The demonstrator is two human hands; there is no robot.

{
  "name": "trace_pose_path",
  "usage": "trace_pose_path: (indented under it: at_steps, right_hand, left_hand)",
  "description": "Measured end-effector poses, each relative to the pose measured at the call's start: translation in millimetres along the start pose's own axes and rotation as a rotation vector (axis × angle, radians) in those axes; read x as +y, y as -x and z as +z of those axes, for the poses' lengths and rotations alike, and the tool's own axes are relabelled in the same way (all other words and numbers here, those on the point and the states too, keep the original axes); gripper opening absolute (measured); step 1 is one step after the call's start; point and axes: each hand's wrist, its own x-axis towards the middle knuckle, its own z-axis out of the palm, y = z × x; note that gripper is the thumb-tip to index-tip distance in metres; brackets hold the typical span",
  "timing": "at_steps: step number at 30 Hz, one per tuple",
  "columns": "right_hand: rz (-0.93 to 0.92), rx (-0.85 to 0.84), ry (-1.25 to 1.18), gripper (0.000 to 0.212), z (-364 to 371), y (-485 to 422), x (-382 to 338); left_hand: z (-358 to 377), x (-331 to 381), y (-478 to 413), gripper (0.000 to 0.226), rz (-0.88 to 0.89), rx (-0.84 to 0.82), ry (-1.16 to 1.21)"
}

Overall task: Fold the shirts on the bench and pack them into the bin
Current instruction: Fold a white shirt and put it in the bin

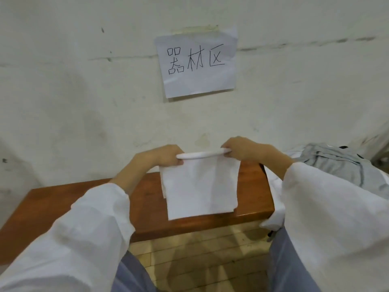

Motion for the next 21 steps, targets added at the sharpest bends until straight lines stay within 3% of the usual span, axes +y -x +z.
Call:
trace_pose_path:
  at_steps: [4, 7, 10, 14, 17, 21]
  right_hand:
    - [0.008, 0.236, 0.005, 0.024, -37.6, -6.2, 1.3]
    - [0.034, 0.377, -0.014, 0.038, -17.1, 3.0, -1.3]
    - [0.042, 0.224, 0.049, 0.056, 49.6, 16.9, -5.6]
    - [0.035, -0.054, 0.082, 0.064, 159.4, 50.4, -15.9]
    - [0.097, -0.109, -0.007, 0.070, 203.5, 70.0, -21.3]
    - [0.073, -0.117, 0.001, 0.065, 200.4, 67.6, -16.8]
  left_hand:
    - [-51.2, 10.2, 7.3, 0.021, -0.019, 0.248, -0.073]
    - [-33.0, 6.7, 8.6, 0.028, -0.044, 0.349, -0.113]
    - [40.0, -1.5, 10.3, 0.051, -0.085, 0.234, -0.206]
    - [158.2, -2.2, 31.0, 0.073, -0.093, 0.014, -0.284]
    - [205.4, -4.1, 36.4, 0.079, -0.165, 0.052, -0.255]
    - [206.0, -8.1, 32.8, 0.072, -0.171, -0.023, -0.193]
